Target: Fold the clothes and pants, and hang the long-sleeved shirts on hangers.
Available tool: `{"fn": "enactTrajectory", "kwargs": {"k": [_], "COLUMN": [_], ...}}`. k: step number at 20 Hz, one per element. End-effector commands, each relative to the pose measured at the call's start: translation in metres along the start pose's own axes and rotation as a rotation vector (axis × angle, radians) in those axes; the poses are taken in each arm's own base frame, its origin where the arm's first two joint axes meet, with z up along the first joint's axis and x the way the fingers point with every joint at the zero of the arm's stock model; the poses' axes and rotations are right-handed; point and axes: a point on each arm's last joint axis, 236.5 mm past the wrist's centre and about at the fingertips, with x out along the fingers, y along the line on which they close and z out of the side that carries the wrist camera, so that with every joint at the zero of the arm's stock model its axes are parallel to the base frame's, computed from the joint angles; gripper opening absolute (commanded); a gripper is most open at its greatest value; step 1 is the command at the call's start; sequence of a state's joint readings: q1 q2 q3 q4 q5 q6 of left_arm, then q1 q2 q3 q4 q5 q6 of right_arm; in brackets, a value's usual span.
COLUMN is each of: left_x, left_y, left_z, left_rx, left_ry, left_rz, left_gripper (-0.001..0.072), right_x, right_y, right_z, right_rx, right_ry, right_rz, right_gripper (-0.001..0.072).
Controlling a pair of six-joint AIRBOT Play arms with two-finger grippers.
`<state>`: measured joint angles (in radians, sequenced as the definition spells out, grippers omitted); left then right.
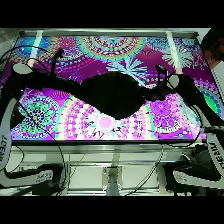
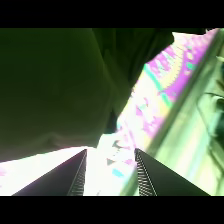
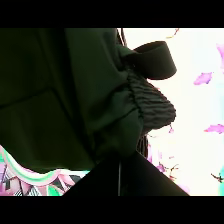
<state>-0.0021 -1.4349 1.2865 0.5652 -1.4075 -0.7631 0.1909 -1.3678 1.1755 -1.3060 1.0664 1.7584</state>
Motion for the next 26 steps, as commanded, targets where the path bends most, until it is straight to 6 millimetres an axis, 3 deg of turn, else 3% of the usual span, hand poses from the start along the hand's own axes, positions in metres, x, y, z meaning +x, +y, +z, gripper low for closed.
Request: {"fn": "enactTrajectory", "kwargs": {"k": [1,3,4,6,8,10,13,17,26], "left_x": [0.027,0.037,0.04,0.034,0.007,-0.014,-0.025,-0.036,-0.004], "left_y": [-0.005,-0.005,0.011,0.068,0.129,0.16,0.179,0.204,0.225], "left_z": [-0.019,-0.028,-0.031,-0.022,-0.013,-0.021,-0.046,-0.05,-0.068], "left_rx": [-0.129,-0.103,-0.09,-0.156,-0.334,-0.501,-0.732,-0.86,-0.958], "left_ry": [0.088,0.136,0.144,0.087,-0.028,-0.084,-0.096,-0.183,-0.148], "left_rz": [-0.106,-0.099,-0.032,0.204,0.427,0.466,0.334,0.266,0.265], "left_gripper": [0.0361,0.0361,0.036,0.0352,0.0352,0.0352,0.0354,0.0356,0.0357], "right_x": [-0.001,-0.001,-0.001,-0.001,-0.001,-0.001,-0.001,-0.001,-0.001], "right_y": [-0.004,-0.005,-0.005,-0.004,-0.005,-0.005,-0.005,-0.004,-0.001], "right_z": [0.0,0.0,0.0,0.0,-0.002,-0.002,-0.002,-0.002,-0.003], "right_rx": [-0.005,-0.005,-0.005,-0.006,-0.005,-0.006,-0.019,-0.027,-0.02], "right_ry": [0.001,0.0,0.0,0.002,0.009,0.008,0.009,0.009,0.012], "right_rz": [-0.016,-0.017,-0.017,-0.017,-0.019,-0.018,-0.018,-0.015,-0.002], "right_gripper": [0.0018,0.0018,0.0018,0.0017,0.0018,0.0019,0.0018,0.0018,0.0018]}}
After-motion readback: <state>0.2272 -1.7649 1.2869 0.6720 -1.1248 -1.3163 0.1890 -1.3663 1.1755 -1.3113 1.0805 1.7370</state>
